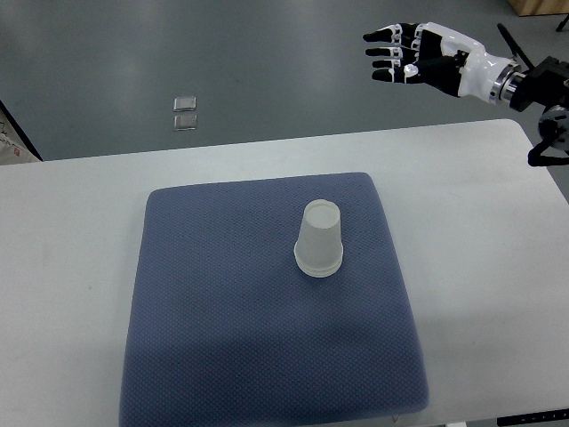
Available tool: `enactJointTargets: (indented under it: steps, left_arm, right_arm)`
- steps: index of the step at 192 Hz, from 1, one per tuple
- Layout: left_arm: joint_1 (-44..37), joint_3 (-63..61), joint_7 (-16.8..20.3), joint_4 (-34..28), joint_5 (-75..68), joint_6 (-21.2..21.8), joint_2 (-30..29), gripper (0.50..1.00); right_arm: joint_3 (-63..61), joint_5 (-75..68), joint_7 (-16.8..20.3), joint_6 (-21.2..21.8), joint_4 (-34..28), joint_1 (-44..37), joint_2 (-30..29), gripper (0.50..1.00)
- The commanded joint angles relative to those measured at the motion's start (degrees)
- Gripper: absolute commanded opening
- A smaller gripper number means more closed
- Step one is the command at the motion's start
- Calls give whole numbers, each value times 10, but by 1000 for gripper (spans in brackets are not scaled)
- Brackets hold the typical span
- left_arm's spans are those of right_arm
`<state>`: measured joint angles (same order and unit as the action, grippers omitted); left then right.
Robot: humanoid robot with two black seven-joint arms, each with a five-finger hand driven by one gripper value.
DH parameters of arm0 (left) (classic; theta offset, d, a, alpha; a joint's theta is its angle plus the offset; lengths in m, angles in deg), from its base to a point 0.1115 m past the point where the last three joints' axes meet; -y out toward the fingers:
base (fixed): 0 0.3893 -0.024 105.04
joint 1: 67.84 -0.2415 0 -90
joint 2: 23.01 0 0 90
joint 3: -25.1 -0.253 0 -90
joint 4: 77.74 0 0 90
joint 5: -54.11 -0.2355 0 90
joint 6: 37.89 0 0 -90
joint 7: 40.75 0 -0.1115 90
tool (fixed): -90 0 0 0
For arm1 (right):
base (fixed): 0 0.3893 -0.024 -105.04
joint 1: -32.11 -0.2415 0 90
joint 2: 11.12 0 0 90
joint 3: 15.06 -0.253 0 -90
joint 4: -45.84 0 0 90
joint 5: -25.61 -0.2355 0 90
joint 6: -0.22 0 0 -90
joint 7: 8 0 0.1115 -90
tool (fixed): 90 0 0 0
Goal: Stack paper cups
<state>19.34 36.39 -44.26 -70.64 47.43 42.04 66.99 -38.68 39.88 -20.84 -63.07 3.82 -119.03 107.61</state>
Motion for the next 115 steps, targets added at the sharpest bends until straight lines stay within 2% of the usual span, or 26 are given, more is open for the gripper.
enactJointTargets:
  steps: [1,17,30,42,70,115]
  left_arm:
    - [0,0,0,0,0,0,0,1000]
    - [0,0,0,0,0,0,0,1000]
    - [0,0,0,0,0,0,0,1000]
    - [0,0,0,-1,0,0,0,1000]
    - [0,0,1,0,0,0,0,1000]
    - [0,0,0,-1,0,0,0,1000]
  right_arm:
    - [-6,-62,30,-7,31,9,-10,903]
    - [-6,-117,70,-27,51,15,-39,903]
    - [-6,-177,115,-59,57,25,-60,903]
    - [-6,-210,139,-88,57,41,-67,903]
    - [-7,-219,141,-105,57,63,-75,917]
    - [-8,-215,135,-99,59,70,-99,924]
